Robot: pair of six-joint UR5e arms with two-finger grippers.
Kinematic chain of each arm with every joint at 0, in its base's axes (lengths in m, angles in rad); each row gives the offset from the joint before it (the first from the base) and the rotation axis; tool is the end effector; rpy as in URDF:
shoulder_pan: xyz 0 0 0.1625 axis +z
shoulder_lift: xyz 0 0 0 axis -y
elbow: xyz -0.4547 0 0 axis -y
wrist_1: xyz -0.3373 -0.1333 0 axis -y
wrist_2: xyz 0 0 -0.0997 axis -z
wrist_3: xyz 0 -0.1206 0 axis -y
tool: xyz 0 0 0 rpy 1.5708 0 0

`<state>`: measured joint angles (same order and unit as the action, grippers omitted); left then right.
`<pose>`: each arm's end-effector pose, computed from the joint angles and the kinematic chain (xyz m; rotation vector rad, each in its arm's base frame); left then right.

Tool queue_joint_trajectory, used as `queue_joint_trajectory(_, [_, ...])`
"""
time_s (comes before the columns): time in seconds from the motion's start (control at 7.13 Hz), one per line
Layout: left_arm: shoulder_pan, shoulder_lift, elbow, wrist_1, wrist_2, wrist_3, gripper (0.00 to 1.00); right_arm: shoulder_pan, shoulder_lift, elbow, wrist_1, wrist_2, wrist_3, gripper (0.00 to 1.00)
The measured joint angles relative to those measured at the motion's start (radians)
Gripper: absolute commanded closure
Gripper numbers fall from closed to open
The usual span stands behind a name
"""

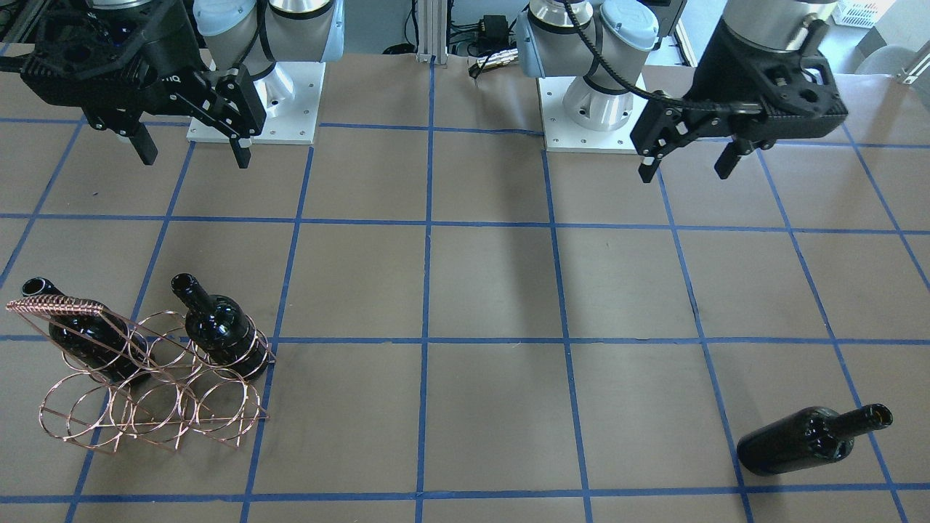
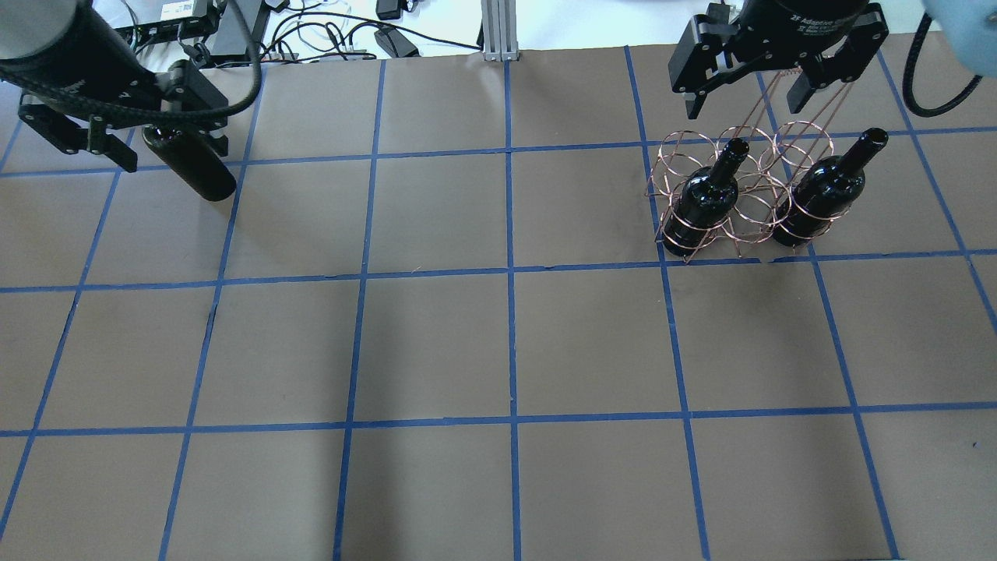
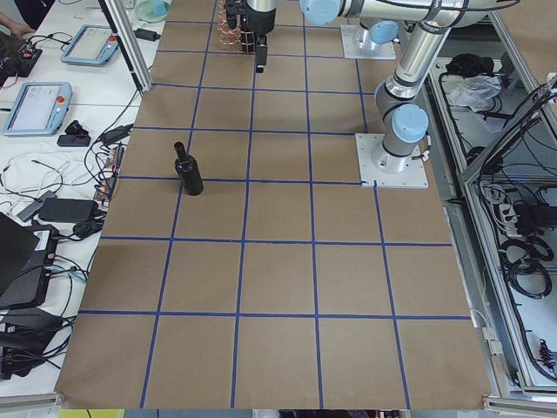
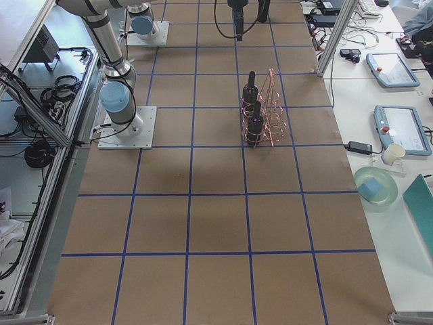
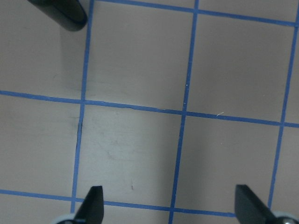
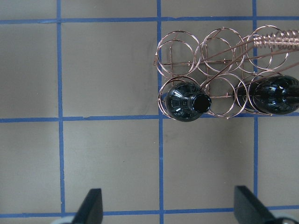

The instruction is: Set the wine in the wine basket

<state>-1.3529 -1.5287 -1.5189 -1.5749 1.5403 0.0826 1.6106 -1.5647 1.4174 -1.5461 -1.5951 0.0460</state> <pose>-0.0415 -0.4463 0.5373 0.2089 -3.1145 0.1459 0.1482 -0.4446 0.5592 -0.0120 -3.1166 0.1928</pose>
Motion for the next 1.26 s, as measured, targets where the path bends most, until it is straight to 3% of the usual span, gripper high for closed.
queue_joint_trajectory(0.42, [0.192, -0.090, 0.018, 0.123, -0.012, 0.236, 0.00, 0.000, 0.000, 0.000, 0.000, 0.001, 0.000, 0.00])
queue_joint_trajectory(0.84, [0.223, -0.284, 0.130, 0.239, -0.027, 0.305, 0.00, 0.000, 0.000, 0.000, 0.001, -0.001, -0.001, 0.00])
queue_joint_trajectory(1.26, [0.224, -0.436, 0.169, 0.367, -0.085, 0.323, 0.01, 0.000, -0.002, 0.000, 0.001, -0.001, -0.001, 0.00])
